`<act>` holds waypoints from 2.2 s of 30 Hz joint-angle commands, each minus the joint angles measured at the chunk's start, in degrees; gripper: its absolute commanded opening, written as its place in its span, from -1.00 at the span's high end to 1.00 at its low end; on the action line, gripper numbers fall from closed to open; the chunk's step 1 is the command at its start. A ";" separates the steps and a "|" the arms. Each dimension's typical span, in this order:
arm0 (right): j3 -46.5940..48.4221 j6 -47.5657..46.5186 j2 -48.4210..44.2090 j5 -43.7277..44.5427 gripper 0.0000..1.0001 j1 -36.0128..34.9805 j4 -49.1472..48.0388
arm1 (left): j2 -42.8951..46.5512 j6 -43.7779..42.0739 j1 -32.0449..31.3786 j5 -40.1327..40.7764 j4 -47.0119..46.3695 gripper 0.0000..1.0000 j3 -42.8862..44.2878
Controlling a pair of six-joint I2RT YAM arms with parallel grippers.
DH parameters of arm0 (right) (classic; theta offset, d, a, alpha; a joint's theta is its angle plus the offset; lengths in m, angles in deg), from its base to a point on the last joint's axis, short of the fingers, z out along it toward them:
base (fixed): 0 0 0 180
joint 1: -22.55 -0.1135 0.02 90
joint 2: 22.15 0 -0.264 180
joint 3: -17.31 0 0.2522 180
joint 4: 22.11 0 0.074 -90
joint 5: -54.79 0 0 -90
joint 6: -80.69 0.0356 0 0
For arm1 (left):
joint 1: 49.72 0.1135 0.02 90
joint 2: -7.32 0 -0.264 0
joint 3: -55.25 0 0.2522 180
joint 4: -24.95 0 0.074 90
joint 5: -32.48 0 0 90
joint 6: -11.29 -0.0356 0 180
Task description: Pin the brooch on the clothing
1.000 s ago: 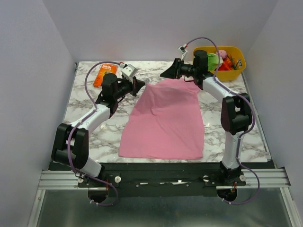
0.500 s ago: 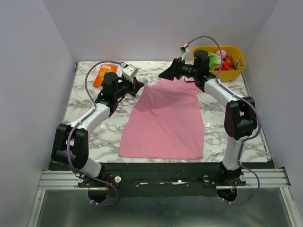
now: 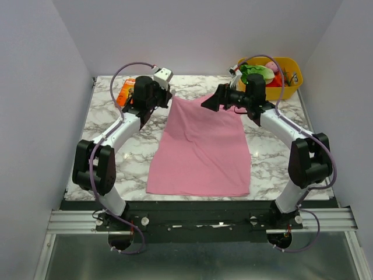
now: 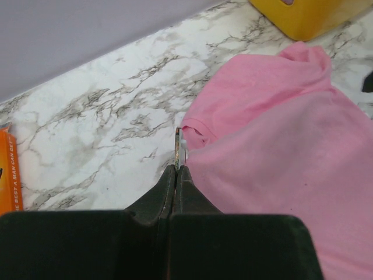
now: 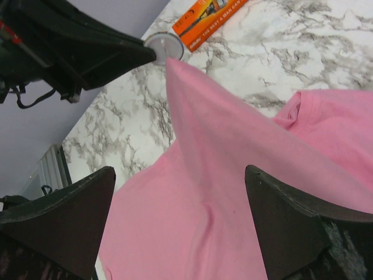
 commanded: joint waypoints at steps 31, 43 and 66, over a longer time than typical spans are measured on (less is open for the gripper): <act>-37.95 1.19 -30.00 21.93 -0.99 -0.06 15.85 | -18.01 6.46 -7.81 32.44 38.95 -0.30 30.88; -40.15 3.48 -37.55 25.00 -1.00 -0.06 24.89 | 2.29 14.54 -6.94 28.75 40.62 -0.98 16.93; -52.44 21.22 -54.25 33.45 -0.99 -0.49 48.81 | 32.53 45.73 -2.80 17.85 47.03 -0.97 -32.04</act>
